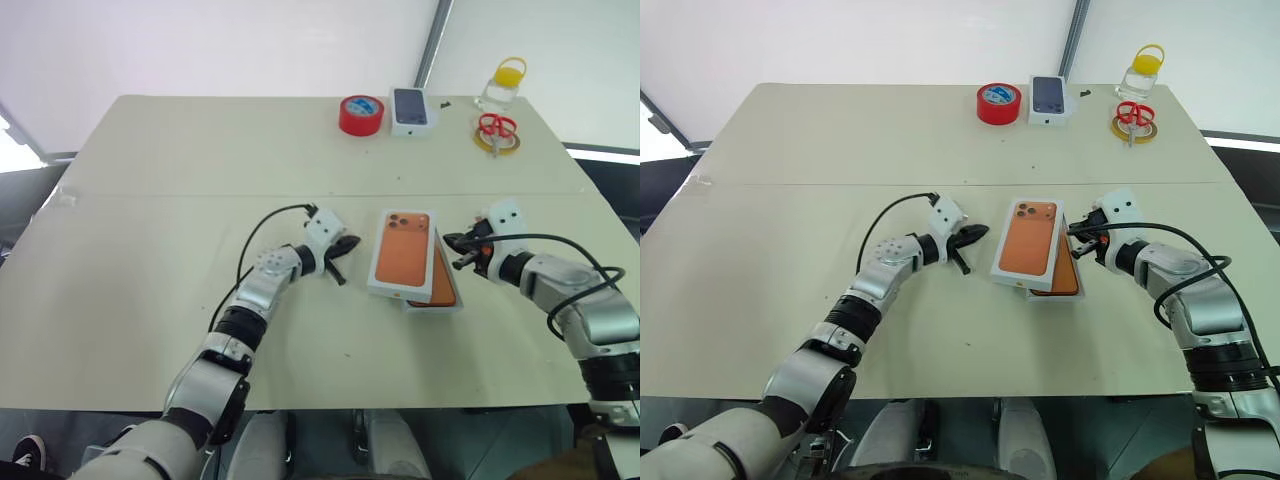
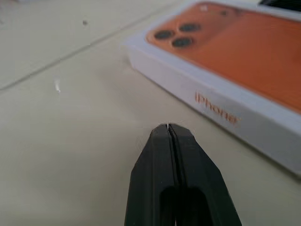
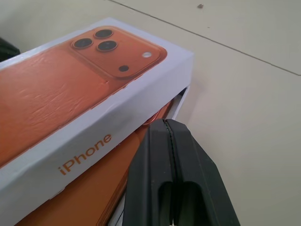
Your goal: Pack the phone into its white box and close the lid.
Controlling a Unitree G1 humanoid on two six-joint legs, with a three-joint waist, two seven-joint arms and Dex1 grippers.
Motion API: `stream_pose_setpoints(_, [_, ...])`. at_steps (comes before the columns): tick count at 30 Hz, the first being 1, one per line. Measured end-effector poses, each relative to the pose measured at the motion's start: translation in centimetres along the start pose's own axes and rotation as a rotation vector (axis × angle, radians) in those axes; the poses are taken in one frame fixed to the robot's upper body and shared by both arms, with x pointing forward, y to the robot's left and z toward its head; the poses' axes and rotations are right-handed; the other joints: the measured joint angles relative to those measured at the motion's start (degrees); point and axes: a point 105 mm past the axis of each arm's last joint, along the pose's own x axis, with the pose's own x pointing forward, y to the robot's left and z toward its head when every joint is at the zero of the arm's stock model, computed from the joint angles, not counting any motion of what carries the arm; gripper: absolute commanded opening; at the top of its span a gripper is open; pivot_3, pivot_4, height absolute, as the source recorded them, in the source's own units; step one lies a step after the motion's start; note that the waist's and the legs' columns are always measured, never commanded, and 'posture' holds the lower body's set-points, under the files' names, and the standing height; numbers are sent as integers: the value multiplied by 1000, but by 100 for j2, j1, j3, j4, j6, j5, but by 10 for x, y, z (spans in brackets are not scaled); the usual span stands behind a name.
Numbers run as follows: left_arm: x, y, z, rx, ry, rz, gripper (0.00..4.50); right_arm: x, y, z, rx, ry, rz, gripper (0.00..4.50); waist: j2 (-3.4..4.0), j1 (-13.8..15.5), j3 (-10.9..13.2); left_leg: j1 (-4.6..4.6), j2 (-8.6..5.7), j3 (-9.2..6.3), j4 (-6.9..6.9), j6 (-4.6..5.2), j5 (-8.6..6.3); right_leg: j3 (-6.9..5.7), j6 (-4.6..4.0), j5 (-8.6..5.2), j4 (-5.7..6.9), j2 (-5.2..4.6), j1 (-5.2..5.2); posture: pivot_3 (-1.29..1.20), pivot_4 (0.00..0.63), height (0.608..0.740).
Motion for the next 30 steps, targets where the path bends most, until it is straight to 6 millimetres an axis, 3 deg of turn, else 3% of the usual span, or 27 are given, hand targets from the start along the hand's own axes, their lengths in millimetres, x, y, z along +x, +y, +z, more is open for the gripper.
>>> stream_pose_setpoints(5, [9,-5,6,5,1,-34,0,-1,3,0,-12,-5,16,30,0,-12,0,0,3,0,-2,0,-1,0,1,1,-2,1,-1,0,150,739])
stream_pose_setpoints(11, [20,-29,7,-13,-7,-132,0,-2,2,0,-35,0,10,30,0,-6,0,-1,2,1,-2,0,-1,0,-1,1,-6,1,-1,0,150,739])
stream_pose_setpoints(23, [21,-34,15,18,-25,-173,0,-13,3,-14,-50,43,21,30,0,-4,0,-1,2,0,-2,0,-1,0,-2,1,-6,0,0,0,150,739])
stream_pose_setpoints(30, [18,-47,19,43,-45,-227,0,-20,0,-16,-56,59,15,30,1,-9,0,1,3,1,-2,0,-1,1,-2,1,-5,1,0,0,150,739])
